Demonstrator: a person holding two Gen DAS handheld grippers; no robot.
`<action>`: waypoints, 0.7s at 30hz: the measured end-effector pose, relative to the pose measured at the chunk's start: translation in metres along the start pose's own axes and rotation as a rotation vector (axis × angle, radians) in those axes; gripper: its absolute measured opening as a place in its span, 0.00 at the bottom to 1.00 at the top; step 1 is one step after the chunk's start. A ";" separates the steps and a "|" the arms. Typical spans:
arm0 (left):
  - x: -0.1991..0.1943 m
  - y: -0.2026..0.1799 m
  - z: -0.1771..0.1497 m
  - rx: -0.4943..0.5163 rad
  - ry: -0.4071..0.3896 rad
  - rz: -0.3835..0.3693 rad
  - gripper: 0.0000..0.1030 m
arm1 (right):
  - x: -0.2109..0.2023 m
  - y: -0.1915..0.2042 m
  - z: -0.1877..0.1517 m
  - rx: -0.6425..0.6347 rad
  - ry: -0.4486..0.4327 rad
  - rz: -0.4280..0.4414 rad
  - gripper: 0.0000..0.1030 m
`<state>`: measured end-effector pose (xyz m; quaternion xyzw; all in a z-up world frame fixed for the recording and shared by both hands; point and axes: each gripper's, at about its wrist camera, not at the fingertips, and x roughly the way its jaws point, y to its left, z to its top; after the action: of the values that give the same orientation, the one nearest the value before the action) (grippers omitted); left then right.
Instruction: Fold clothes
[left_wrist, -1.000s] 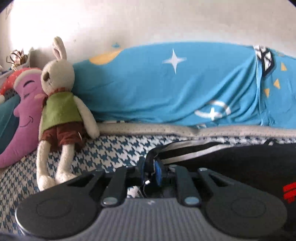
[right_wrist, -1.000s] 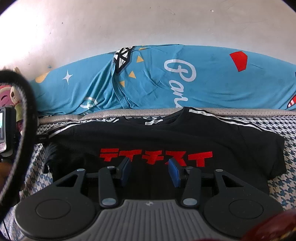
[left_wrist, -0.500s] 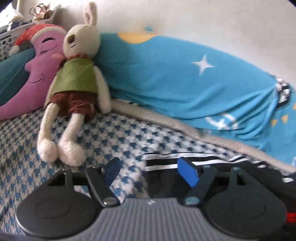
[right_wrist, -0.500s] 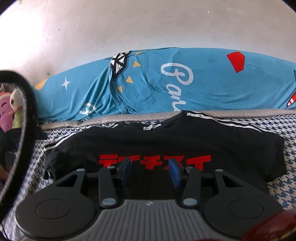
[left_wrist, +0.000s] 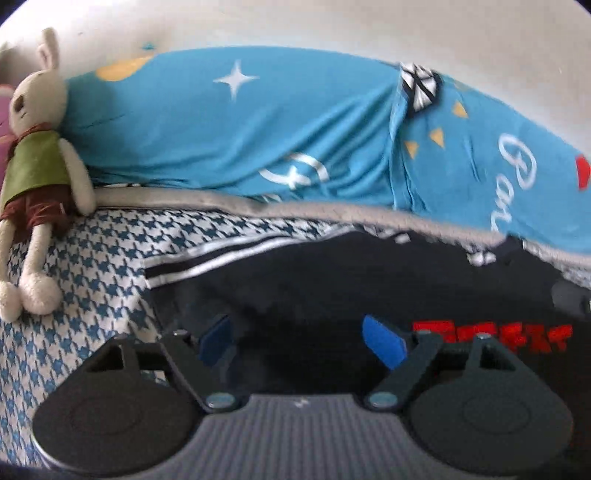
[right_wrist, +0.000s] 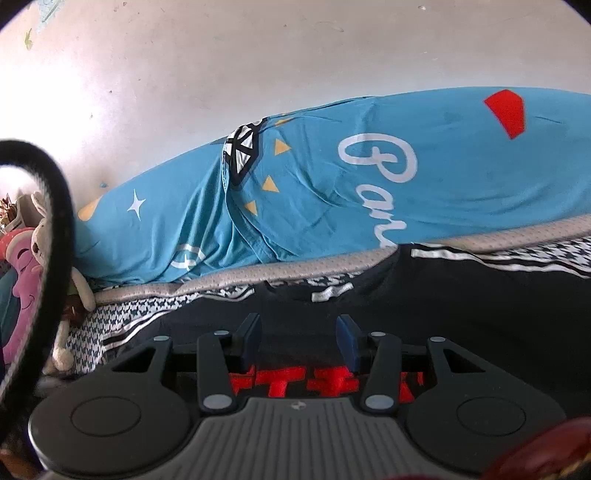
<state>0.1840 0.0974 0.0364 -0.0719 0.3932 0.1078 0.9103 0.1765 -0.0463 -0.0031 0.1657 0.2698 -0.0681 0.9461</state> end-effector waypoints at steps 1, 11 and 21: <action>0.003 -0.001 -0.002 0.007 0.015 0.001 0.80 | 0.004 -0.001 0.001 0.004 0.000 0.007 0.44; 0.017 0.006 -0.018 0.012 0.078 0.024 0.85 | 0.051 -0.001 0.012 -0.010 0.002 0.024 0.44; 0.016 0.008 -0.024 0.041 0.074 0.012 0.94 | 0.099 0.012 0.020 -0.109 0.025 0.082 0.44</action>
<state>0.1757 0.1023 0.0077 -0.0546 0.4294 0.1026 0.8956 0.2727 -0.0464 -0.0367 0.1259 0.2779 -0.0126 0.9522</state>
